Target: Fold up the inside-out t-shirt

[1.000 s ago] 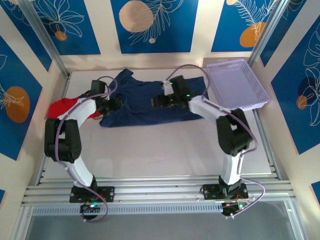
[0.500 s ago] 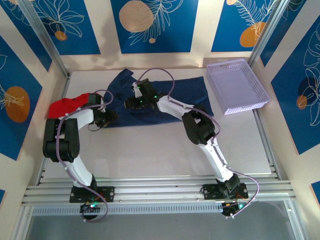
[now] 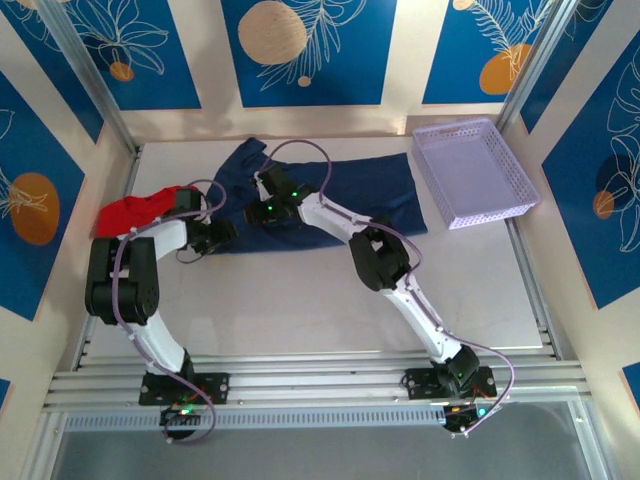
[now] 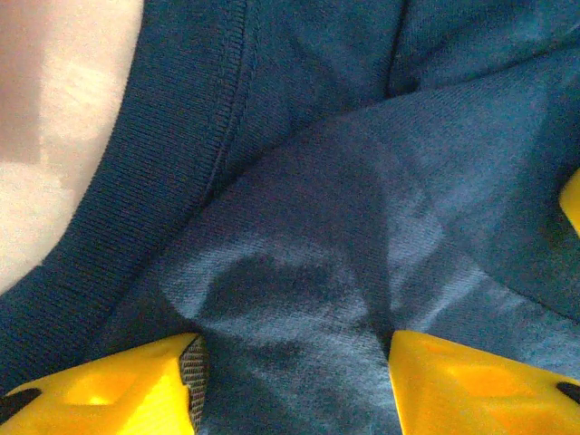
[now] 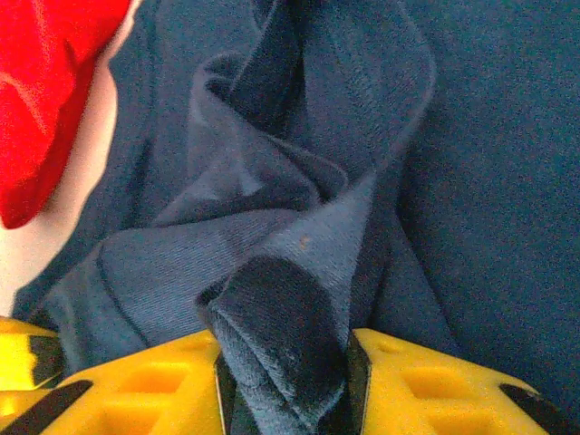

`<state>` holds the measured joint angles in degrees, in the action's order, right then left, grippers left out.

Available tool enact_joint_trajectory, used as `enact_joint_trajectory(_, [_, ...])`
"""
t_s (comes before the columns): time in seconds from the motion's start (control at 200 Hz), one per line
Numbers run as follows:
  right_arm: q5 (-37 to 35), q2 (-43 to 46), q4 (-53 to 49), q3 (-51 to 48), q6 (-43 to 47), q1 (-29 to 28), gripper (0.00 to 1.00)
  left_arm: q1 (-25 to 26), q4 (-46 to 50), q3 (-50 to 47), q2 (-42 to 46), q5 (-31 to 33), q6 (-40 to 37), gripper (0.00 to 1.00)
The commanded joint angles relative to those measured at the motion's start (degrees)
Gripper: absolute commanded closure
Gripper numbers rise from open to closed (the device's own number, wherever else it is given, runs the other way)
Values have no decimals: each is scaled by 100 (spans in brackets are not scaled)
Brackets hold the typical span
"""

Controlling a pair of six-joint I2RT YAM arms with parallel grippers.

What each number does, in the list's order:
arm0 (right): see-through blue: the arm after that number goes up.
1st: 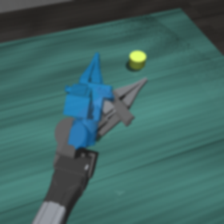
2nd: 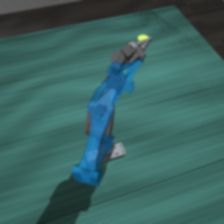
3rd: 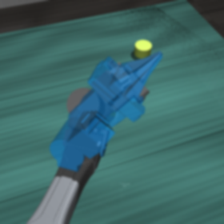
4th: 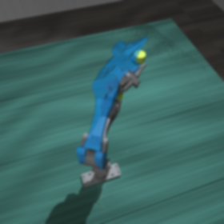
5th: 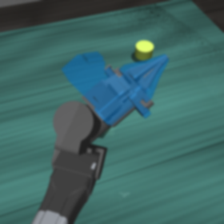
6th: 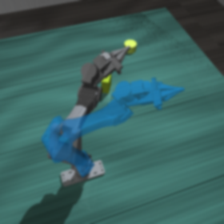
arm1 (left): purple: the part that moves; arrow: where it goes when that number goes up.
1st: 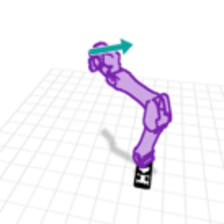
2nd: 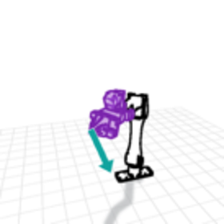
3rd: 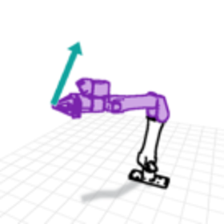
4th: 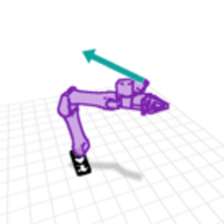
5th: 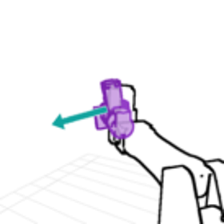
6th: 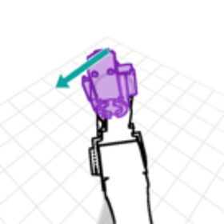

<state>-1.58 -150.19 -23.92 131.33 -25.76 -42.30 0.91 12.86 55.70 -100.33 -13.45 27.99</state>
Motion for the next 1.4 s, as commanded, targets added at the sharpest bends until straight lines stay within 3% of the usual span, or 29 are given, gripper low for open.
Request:
enact_joint_trajectory(0.0, [-182, -124, -352, 373, -22, 20, 70, -42, 59, -178, -136, -166, 22, 44])
enact_joint_trajectory(0.39, [343, -185, -311, 499, -426, 332, 77, -75, -3, -280, -158, -184, 15, 44])
enact_joint_trajectory(0.63, [640, -195, -240, 606, -701, 524, 90, -89, -9, -314, -179, -192, 5, 44])
enact_joint_trajectory(0.85, [683, -204, -257, 784, -834, 737, 92, -91, -19, -392, -154, -193, -12, 44])
enact_joint_trajectory(1.145, [589, -612, -627, 1369, -978, 1086, 89, -99, -12, -420, -130, -191, -30, 44])
enact_joint_trajectory(1.395, [696, -586, -847, 1456, -939, 1377, 64, -99, 40, -394, -92, -150, -30, 44])
